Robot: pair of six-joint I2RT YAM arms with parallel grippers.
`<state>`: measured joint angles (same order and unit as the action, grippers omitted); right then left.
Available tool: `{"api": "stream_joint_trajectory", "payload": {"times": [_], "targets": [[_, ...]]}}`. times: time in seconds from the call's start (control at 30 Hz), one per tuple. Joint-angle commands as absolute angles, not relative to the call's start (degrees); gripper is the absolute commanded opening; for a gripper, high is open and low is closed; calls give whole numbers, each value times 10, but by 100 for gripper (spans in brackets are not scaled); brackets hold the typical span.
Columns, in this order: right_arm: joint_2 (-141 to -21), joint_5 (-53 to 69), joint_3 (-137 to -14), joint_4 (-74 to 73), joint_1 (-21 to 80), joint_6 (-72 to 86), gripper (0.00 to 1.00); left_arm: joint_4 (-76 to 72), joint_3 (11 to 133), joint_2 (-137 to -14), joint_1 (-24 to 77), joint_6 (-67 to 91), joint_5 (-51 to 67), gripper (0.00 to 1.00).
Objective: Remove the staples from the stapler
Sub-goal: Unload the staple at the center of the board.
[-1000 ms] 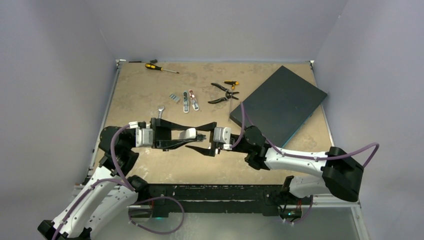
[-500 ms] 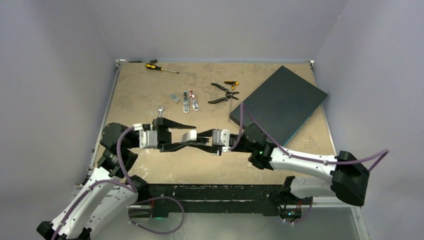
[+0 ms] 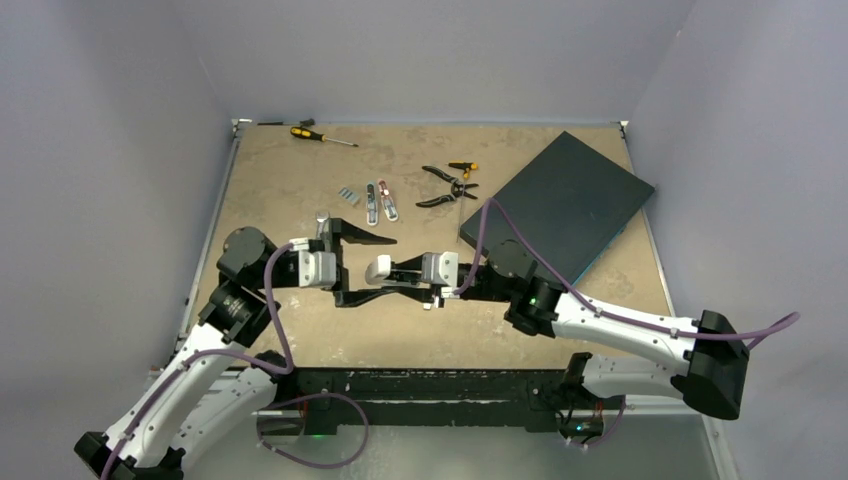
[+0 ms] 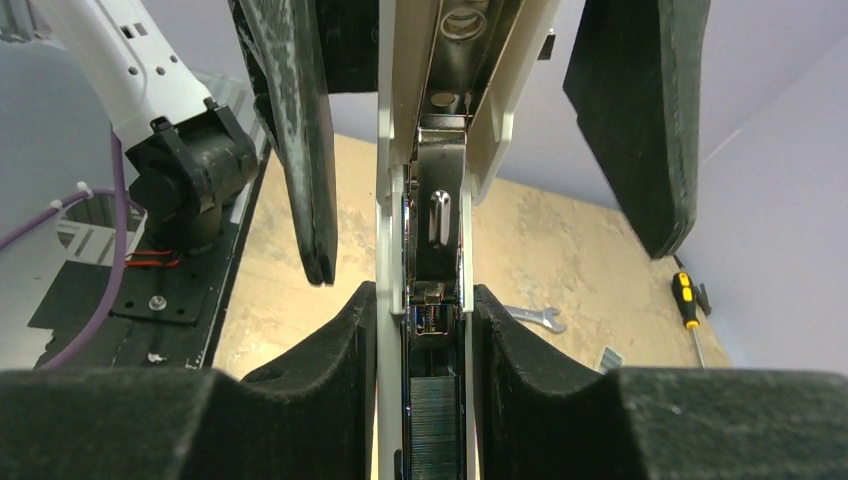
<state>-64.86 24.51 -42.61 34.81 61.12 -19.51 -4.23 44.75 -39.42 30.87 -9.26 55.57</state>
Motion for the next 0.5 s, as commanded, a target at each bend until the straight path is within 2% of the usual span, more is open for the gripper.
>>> {"api": "stream_joint_trajectory", "payload": {"times": [0.0, 0.17, 0.23, 0.33, 0.47], "targets": [[-643, 215, -465, 331, 613, -208, 0, -17, 472, -407, 307, -115, 577, 69], [-633, 191, -469, 323, 613, -218, 0, 25, 476, -411, 307, -134, 578, 65], [-631, 188, -474, 313, 613, -224, 0, 31, 475, -413, 307, -137, 577, 60], [-628, 184, -479, 304, 613, -230, 0, 38, 480, -416, 307, -143, 579, 43], [-622, 180, -478, 302, 613, -232, 0, 50, 486, -420, 306, -154, 583, 11]]}}
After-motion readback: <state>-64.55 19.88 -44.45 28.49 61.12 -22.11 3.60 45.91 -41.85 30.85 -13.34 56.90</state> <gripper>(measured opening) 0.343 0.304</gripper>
